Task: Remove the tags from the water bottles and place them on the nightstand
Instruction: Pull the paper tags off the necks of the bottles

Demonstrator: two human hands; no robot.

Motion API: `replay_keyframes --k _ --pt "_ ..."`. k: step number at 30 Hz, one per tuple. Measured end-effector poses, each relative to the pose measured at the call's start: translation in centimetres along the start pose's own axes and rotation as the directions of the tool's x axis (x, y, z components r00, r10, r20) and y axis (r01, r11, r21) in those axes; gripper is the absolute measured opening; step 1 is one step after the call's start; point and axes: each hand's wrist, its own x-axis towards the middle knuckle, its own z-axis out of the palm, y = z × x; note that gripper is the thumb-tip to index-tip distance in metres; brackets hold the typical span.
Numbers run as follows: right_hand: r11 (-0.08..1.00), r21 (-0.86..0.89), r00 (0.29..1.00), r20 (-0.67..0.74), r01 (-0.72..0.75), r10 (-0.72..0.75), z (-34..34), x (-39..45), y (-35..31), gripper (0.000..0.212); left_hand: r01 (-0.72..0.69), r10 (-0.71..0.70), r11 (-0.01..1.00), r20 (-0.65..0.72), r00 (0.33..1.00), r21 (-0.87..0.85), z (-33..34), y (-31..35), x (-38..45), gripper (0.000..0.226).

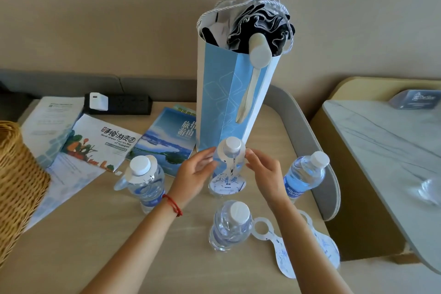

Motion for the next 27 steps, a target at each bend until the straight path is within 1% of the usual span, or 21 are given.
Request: replay_keyframes --k 2,4,8,12,17,23,26,27 --pt "0.998 -0.056 0.998 -0.050 0.021 -0.024 -0.1 0.4 -0.4 0.017 0.024 -0.025 0.999 0.034 0.999 0.022 0.1 0.1 0.4 0.040" --pt "0.997 -0.077 0.998 -0.057 0.025 -0.029 -0.2 0.8 -0.8 0.015 0.050 -0.051 0.999 0.064 0.997 0.016 0.2 0.3 0.6 0.045" --pt "1.000 -0.012 1.000 -0.009 0.000 0.000 -0.2 1.3 -1.5 0.018 0.064 -0.060 0.997 0.097 0.993 -0.031 0.0 0.3 0.7 0.047" --pt "0.999 0.042 1.000 -0.013 0.002 -0.002 -0.2 1.4 -1.8 0.020 0.064 -0.061 0.998 0.106 0.992 -0.024 -0.2 0.0 0.9 0.048" --pt "0.996 0.072 0.999 -0.014 0.052 -0.051 -0.3 1.9 -2.7 0.022 0.062 -0.054 0.996 0.117 0.992 -0.067 -0.2 0.0 1.0 0.049" --pt "0.990 0.049 0.991 0.000 0.132 -0.132 -0.5 1.6 -3.1 0.028 0.052 -0.045 0.997 0.129 0.991 -0.052 -0.3 0.1 0.9 0.045" --pt "0.987 0.030 0.987 -0.005 0.160 -0.160 -0.5 1.5 -3.2 0.027 0.049 -0.041 0.997 0.125 0.991 -0.060 -0.1 0.2 0.9 0.052" --pt "0.985 0.024 0.985 0.002 0.173 -0.173 -0.5 1.5 -3.4 0.027 0.054 -0.046 0.996 0.116 0.992 -0.067 -0.1 0.1 0.9 0.051"
